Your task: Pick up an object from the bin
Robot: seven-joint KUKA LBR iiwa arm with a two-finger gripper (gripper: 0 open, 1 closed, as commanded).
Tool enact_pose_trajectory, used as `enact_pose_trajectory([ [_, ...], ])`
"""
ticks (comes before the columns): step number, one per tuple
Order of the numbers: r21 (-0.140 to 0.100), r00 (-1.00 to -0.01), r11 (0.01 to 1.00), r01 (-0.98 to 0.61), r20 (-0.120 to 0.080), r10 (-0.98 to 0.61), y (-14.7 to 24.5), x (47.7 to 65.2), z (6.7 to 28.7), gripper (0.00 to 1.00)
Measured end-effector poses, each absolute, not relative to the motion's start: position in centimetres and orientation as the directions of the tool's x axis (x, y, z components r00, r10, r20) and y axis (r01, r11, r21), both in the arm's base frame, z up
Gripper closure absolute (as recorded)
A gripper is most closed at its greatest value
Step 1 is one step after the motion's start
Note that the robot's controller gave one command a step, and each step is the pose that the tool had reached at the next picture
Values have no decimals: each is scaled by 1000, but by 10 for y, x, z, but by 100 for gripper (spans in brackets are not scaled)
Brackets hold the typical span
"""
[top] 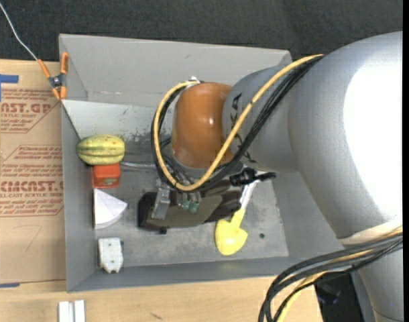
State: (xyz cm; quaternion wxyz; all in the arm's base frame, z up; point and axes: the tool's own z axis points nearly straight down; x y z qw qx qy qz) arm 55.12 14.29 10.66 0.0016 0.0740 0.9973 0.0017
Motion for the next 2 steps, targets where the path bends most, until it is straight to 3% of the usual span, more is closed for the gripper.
enact_pose_trajectory([
  [1, 5, -992, 992, 127, -2, 127, 149, 556, 173, 100],
  [2, 5, -987, 987, 158, -2, 158, 137, 546, 169, 100],
])
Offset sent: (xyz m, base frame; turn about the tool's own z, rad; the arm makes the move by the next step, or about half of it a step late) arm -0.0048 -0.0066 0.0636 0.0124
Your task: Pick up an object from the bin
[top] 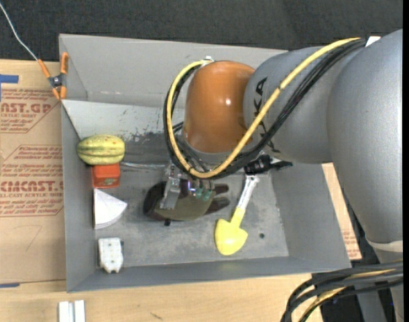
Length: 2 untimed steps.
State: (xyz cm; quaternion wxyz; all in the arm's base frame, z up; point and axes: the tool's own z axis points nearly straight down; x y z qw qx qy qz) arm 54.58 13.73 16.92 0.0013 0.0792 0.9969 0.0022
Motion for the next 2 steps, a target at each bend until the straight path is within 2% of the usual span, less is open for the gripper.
enact_pose_trajectory([
  [1, 9, -988, 988, 156, -6, 157, 139, 548, 237, 100],
  [2, 3, -989, 989, 148, 0, 148, 138, 545, 193, 100],
])
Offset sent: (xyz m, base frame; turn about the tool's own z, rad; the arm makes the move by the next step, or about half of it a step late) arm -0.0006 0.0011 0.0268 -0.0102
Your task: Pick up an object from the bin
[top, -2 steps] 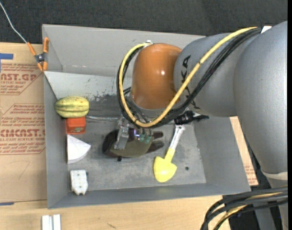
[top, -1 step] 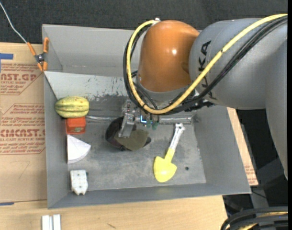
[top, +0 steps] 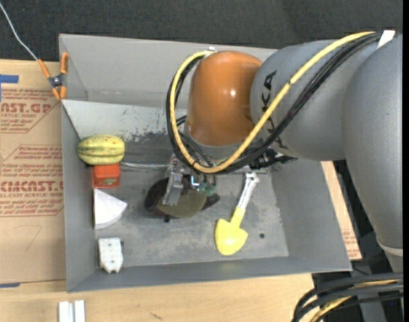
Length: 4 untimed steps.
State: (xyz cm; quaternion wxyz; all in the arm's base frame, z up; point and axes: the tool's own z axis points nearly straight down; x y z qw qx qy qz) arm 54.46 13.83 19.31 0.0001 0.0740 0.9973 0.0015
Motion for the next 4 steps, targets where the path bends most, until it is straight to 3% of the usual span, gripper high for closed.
enact_pose_trajectory([
  [1, 9, -988, 988, 154, -8, 154, 152, 565, 162, 100],
  [2, 3, -987, 987, 160, -2, 160, 127, 566, 132, 100],
  [3, 11, -963, 963, 270, -7, 271, 151, 586, 70, 100],
  [4, 11, -963, 963, 270, -7, 270, 151, 586, 70, 100],
])
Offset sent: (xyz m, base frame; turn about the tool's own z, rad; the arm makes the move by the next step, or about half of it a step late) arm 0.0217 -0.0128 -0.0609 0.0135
